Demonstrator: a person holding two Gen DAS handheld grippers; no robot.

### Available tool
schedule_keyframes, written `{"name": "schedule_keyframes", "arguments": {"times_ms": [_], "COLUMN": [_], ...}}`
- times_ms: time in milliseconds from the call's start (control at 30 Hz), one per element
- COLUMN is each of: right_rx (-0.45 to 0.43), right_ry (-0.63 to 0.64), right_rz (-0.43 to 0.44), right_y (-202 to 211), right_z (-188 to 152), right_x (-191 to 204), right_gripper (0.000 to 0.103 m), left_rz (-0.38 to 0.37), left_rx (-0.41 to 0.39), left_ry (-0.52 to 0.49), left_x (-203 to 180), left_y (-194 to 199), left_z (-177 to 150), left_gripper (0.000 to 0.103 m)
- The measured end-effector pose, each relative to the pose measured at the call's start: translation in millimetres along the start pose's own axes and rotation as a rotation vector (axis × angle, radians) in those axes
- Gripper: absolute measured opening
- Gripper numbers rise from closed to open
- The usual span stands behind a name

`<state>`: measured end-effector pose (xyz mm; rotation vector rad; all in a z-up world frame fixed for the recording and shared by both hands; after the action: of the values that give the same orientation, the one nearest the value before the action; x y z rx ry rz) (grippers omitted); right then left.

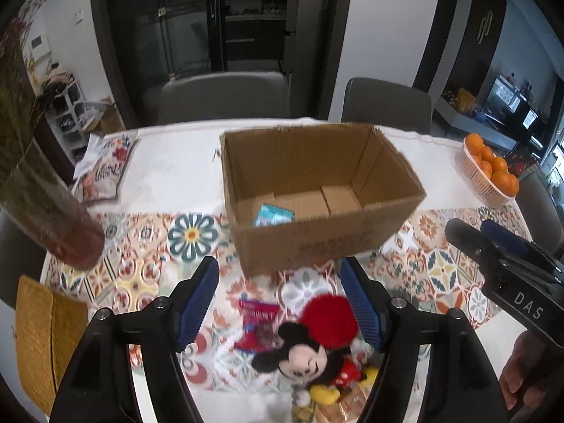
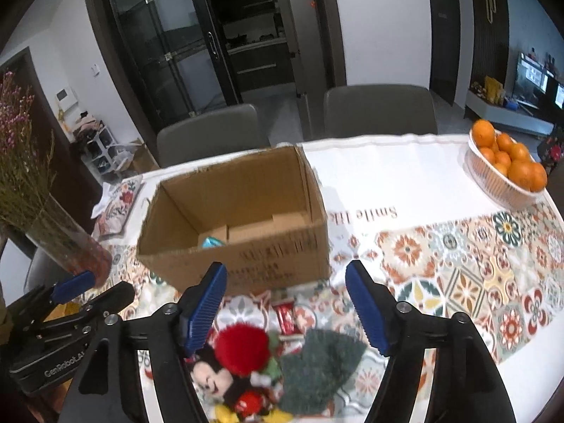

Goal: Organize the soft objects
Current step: 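Carry the blue-white packet into the cardboard box and release it with the left tool, then grasp the Mickey plush with the left tool while the right tool grasps the green glove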

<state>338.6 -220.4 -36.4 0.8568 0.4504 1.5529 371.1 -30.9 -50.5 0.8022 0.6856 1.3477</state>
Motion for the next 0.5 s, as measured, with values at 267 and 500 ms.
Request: {"name": "schedule_keyframes", "arguments": {"times_ms": [267, 500], "right_rx": [0.074, 0.155], "right_ry": [-0.020, -0.039], "right_rz": [-0.015, -0.028], "right_y": [-5, -16], "right_z": [-36, -65], "right_x": [-5, -13], "right_gripper": [0.075, 0.075], "left_rz": [-0.034, -0.071], "left_rx": [0.114, 0.235], "left_ry": [0.060, 0.112], "left_x": [2, 0], "left_y": [-12, -34], "left_z": [-41, -76], "left_gripper": [0.075, 0.075]}}
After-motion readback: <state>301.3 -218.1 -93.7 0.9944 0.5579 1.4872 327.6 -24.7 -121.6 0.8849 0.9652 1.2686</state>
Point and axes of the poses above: each gripper's, at about its wrist camera, not at the fingertips, and y roughly against the way its jaws point, x to its left, z to its top, the point moved 2 cm from there along -y, roughly the way its jaws point, and after that the axes turned 6 degrees about z, right-handed, at the moved point
